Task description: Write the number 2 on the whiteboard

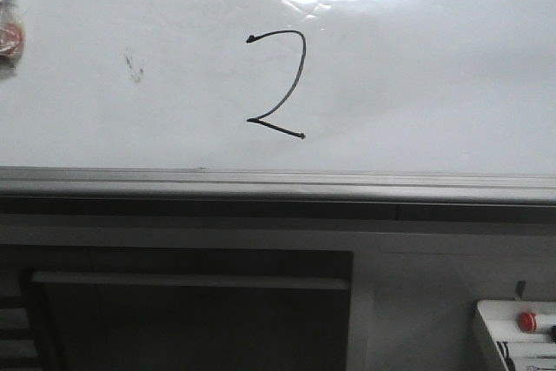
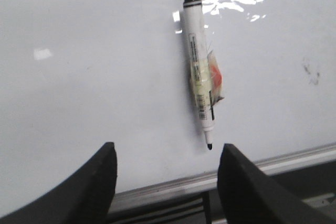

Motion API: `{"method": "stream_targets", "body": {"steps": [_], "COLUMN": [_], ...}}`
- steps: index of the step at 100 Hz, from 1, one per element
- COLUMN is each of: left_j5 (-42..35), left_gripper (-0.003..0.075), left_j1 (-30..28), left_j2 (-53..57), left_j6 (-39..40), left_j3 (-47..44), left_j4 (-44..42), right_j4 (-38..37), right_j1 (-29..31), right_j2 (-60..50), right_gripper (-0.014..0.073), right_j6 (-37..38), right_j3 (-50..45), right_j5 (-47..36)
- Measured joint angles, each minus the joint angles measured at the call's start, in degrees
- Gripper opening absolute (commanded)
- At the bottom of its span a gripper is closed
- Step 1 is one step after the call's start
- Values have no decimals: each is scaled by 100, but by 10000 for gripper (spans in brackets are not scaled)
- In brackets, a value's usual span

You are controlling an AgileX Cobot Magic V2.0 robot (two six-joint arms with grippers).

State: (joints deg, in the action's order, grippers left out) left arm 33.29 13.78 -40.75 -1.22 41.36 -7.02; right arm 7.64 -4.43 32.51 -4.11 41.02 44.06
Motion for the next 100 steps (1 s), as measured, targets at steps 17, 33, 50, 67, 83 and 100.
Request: {"method": "stream_targets", "body": {"steps": [17, 33, 50, 67, 83, 100], "left_j5": [-671, -1324, -1835, -2180, -2288, -2288], "left_gripper": [388, 353, 116, -18, -18, -18], "left_j1": [0, 0, 0, 0, 0, 0], "left_j2": [416, 725, 799, 799, 799, 799], "left_j6": [11, 11, 11, 11, 11, 12], "left_j3": [-453, -910, -1381, -1593, -1617, -1626], "left_j4": [363, 616, 747, 817, 817, 817], "right_j4": [-5, -86, -392, -535, -558, -566], "right_j1": [0, 0, 0, 0, 0, 0], "right_j2": [-774, -1539, -2119, -2289, -2293, -2293], "right_gripper": [218, 56, -72, -72, -72, -72], "right_j6": [55, 90, 90, 90, 90, 90], "right_j3": [-317, -738, -1119, -1267, -1381, -1452], "right_j5": [-137, -385, -548, -563, -515, -458]}}
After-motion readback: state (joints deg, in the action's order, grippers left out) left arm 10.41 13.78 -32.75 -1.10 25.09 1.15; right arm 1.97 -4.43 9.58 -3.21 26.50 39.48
